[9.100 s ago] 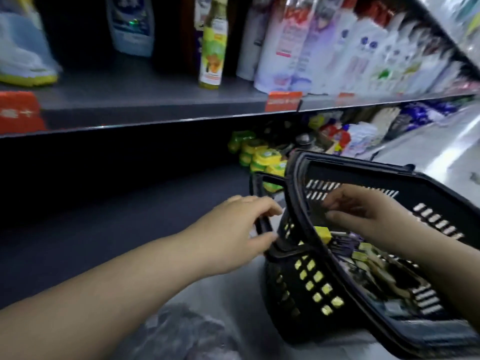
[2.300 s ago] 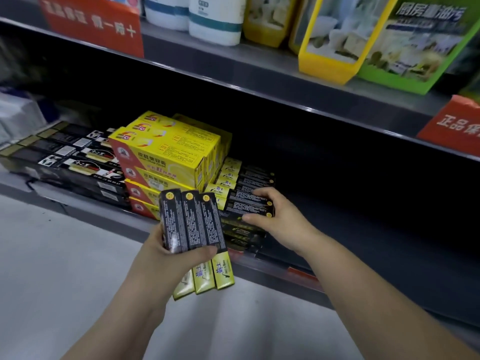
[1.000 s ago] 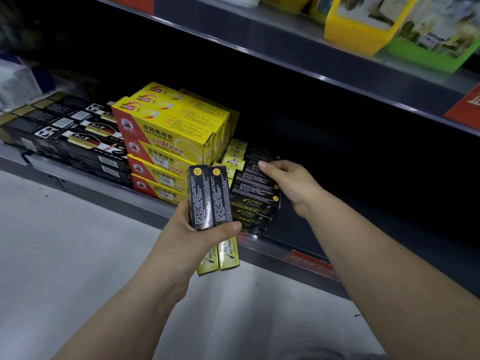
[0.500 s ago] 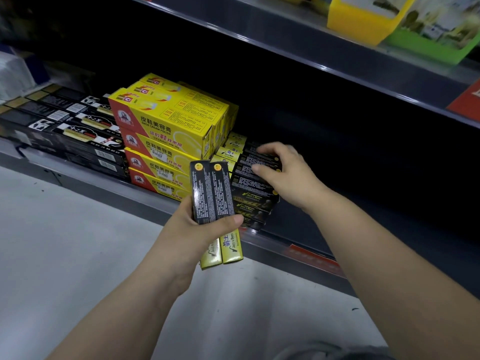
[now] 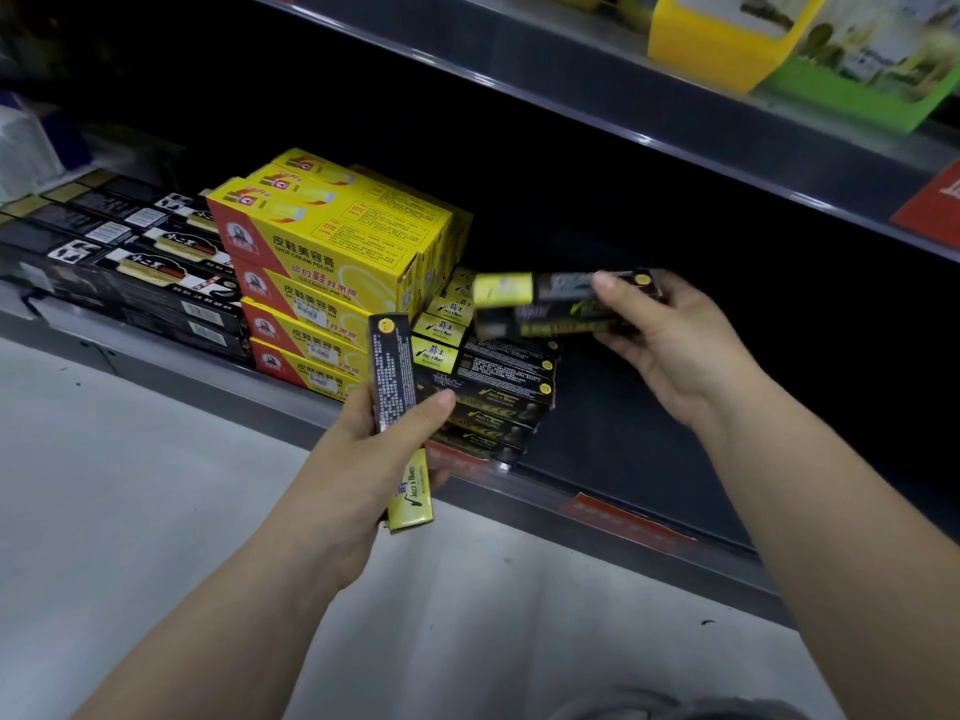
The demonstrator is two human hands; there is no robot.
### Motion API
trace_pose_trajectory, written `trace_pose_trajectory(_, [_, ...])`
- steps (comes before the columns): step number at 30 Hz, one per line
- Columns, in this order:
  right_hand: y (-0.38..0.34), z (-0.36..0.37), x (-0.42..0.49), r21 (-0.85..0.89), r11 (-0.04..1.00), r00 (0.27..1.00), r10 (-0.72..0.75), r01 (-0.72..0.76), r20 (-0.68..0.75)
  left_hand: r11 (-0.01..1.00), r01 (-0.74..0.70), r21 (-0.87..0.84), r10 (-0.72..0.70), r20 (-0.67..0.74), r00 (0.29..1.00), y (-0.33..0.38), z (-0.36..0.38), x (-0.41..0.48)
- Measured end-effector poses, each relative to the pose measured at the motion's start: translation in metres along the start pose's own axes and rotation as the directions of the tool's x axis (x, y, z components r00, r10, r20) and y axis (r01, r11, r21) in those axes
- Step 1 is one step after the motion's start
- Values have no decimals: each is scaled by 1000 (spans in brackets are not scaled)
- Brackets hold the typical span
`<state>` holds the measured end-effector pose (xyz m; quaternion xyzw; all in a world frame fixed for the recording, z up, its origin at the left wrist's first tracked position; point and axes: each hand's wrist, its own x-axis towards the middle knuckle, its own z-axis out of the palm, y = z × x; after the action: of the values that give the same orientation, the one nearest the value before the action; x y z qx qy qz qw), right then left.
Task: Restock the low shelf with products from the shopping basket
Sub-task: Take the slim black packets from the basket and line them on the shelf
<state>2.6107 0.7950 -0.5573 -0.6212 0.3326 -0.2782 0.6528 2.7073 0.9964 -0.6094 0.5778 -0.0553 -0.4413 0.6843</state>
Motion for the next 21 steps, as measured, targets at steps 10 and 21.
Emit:
trace_pose_trajectory(10, [53,23,50,-407,911,993,22,-68,-117,996,34,84,-37,35,999,-8,-1,8])
trace_pose_trajectory(21, [17,32,2,-648,576,842,-146,499,518,958,-132,256,119,65,991,-1,-1,10])
